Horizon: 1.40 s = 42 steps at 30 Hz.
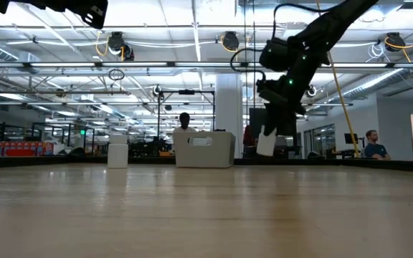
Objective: Pick and place pill bottles into a basket
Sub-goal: Put the white medicine bottle into the gray bin
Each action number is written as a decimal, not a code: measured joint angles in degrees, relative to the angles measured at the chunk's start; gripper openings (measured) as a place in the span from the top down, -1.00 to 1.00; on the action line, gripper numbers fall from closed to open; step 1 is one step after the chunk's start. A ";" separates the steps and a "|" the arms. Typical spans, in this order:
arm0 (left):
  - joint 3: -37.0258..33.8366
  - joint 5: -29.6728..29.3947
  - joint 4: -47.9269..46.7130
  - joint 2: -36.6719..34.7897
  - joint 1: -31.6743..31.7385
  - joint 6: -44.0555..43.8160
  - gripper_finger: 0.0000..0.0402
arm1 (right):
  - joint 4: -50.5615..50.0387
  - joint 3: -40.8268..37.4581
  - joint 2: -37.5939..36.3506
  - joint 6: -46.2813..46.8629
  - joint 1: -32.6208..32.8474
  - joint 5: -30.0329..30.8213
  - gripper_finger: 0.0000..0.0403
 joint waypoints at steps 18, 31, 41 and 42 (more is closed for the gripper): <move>-0.02 -7.56 0.92 -0.02 0.00 -1.16 0.82 | 24.65 0.04 -11.26 -4.09 8.81 1.44 0.23; -0.02 -10.43 1.26 -0.02 0.00 -2.20 0.82 | 41.62 0.07 -9.50 -4.40 16.57 1.11 0.23; -0.02 -10.45 1.98 -0.07 0.00 -0.74 0.82 | 38.86 8.90 -5.65 -10.13 18.39 5.68 0.25; -0.02 -10.45 1.98 -0.07 0.00 -0.76 0.82 | 36.46 10.97 -4.79 -10.29 18.35 5.68 0.25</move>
